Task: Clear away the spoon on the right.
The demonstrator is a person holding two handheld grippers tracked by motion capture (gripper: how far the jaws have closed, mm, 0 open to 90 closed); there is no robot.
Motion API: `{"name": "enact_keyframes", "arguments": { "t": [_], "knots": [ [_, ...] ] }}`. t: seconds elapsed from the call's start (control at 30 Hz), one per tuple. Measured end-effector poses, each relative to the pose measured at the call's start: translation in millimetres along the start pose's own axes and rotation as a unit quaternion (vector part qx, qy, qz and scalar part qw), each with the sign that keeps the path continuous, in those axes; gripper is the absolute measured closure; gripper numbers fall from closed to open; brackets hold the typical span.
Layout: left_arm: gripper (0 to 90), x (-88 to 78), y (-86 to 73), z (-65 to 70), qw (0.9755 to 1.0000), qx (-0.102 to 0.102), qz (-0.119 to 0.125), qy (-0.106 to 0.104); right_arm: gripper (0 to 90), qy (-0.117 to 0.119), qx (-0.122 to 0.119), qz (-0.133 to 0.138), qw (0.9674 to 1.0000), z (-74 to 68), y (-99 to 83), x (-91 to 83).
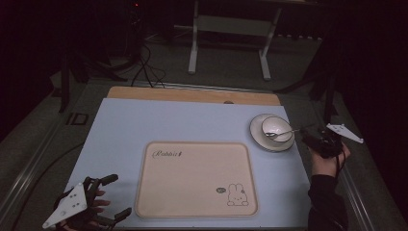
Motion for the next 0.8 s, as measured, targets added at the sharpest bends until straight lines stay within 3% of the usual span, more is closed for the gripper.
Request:
{"name": "enact_keyframes", "arguments": {
  "t": [0.47, 0.8],
  "knots": [
    [0.0, 0.7, -3.8, 0.3, 0.9999, -0.001, -0.009, 0.007, 26.6, 0.015, 0.064, -0.015, 0.9977, 15.6, -10.7, 28.6],
    [0.0, 2.2, -6.2, 1.6, 0.9998, 0.003, -0.017, 0.009, 35.2, 0.046, 0.127, -0.014, 0.9908, 23.7, -9.0, 38.9]
  ]
}}
Point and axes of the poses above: each handheld gripper's, and its own axes: x roughly forward along the jaws, y roughly out of its top, z roughly to its right, the point moved 8 cm from there along x, roughly forward along the jaws, and after that the axes turned 9 degrees about -x, right-handed, at the moved point
